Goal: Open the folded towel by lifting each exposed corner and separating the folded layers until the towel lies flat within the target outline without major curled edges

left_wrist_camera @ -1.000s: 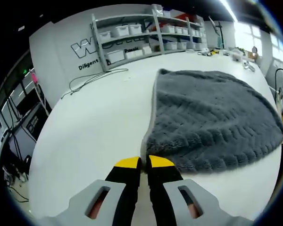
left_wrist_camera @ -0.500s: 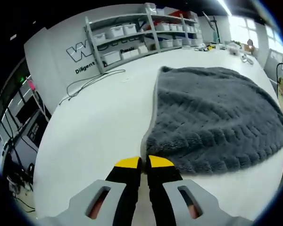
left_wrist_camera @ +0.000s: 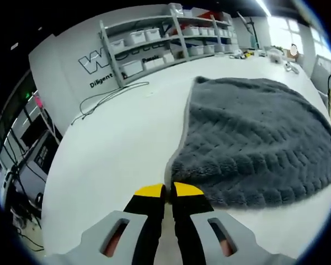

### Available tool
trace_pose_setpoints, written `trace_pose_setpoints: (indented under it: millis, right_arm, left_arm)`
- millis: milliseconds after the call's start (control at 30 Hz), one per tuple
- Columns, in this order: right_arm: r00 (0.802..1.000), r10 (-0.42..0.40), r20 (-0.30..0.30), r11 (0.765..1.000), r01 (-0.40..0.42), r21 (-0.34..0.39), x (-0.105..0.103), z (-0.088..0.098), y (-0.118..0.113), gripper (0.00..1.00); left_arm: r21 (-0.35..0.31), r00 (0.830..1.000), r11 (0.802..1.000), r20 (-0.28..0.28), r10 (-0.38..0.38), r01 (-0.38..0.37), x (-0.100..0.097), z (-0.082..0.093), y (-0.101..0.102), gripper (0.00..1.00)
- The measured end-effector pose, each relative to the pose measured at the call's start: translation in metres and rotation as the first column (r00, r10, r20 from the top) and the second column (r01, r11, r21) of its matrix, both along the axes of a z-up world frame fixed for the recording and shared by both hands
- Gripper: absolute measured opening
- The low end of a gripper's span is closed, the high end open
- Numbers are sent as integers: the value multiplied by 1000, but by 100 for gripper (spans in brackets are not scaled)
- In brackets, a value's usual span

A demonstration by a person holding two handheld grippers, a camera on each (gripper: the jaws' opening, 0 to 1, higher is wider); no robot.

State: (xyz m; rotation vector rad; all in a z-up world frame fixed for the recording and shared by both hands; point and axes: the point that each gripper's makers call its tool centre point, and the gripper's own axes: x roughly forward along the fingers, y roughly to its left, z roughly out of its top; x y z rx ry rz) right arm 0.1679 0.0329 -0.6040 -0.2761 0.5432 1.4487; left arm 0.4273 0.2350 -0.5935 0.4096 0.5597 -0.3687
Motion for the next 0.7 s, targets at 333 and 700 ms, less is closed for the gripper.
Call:
trace_pose_setpoints:
  millis: [333, 700]
  right_arm:
    - [1000, -8, -24, 999, 9, 40, -2, -1, 17, 0]
    - [999, -18, -37, 997, 21, 74, -2, -1, 35, 0]
  left_arm:
    - [68, 1000, 998, -3, 15, -15, 13, 1, 7, 5]
    - [108, 1000, 994, -20, 10, -8, 29, 3, 16, 5]
